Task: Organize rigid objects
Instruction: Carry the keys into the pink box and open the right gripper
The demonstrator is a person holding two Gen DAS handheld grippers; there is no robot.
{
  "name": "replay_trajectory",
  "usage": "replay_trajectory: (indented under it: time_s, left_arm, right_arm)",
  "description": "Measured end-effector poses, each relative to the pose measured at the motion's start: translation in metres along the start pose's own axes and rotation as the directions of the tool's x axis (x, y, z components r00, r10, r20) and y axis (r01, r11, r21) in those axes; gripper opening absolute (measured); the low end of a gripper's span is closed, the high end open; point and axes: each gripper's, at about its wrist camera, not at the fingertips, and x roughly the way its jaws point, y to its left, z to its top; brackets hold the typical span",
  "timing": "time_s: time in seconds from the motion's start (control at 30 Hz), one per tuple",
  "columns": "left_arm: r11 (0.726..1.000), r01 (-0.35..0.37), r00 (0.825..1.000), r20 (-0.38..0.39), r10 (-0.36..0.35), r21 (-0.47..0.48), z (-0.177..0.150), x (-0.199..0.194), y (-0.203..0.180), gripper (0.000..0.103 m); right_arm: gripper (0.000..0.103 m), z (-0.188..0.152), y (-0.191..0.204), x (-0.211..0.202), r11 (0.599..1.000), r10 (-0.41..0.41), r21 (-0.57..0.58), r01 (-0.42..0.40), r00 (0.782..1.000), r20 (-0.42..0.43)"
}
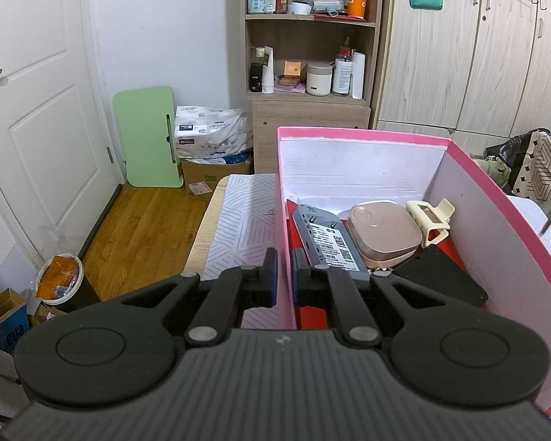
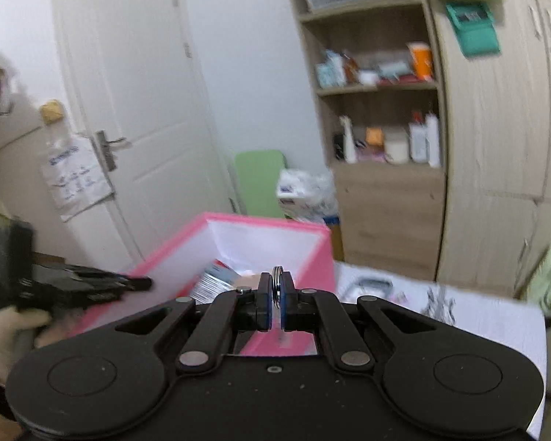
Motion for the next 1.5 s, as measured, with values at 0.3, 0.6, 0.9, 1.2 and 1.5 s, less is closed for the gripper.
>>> replay_trajectory:
  time_s: [0.3, 0.6, 0.9, 1.2, 1.5]
  left_arm:
    - [1.0, -0.002, 1.0, 0.001, 0.002, 0.006, 0.0, -0.001, 0.0, 0.008]
    - [1.0, 0.012, 1.0, 0.002, -0.012, -0.011, 0.0, 0.0, 0.001, 0.008]
    - [1.0, 0.02, 1.0, -0.001, -0.02, -0.015, 0.0, 0.001, 0.002, 0.008]
    - [0.999, 0.029, 0.999, -0.022, -0.03, -0.022, 0.001, 0.005, 0.003, 0.008]
    - [0.995, 0.078, 0.955, -0.281, -0.095, -0.069, 0.016, 0.019, 0.014, 0.013]
  right_arm:
    - [0.006, 0.015, 0.039, 0.01, 0.97, 0.242, 0.045, -0.238, 0.961, -0.133]
    - [0.006, -0.004, 0.086, 0.067, 0.935, 0.352, 0.073, -0.348, 0.878, -0.325]
    - [0.011, -0.021, 0.099, 0.119, 0.939, 0.339, 0.088, -0.334, 0.846, -0.412]
    - [0.02, -0.009, 0.078, 0.075, 0.954, 0.3, 0.068, -0.293, 0.909, -0.288]
    - [0.025, -0.018, 0.034, 0.008, 0.977, 0.206, 0.089, -0.195, 0.969, -0.136]
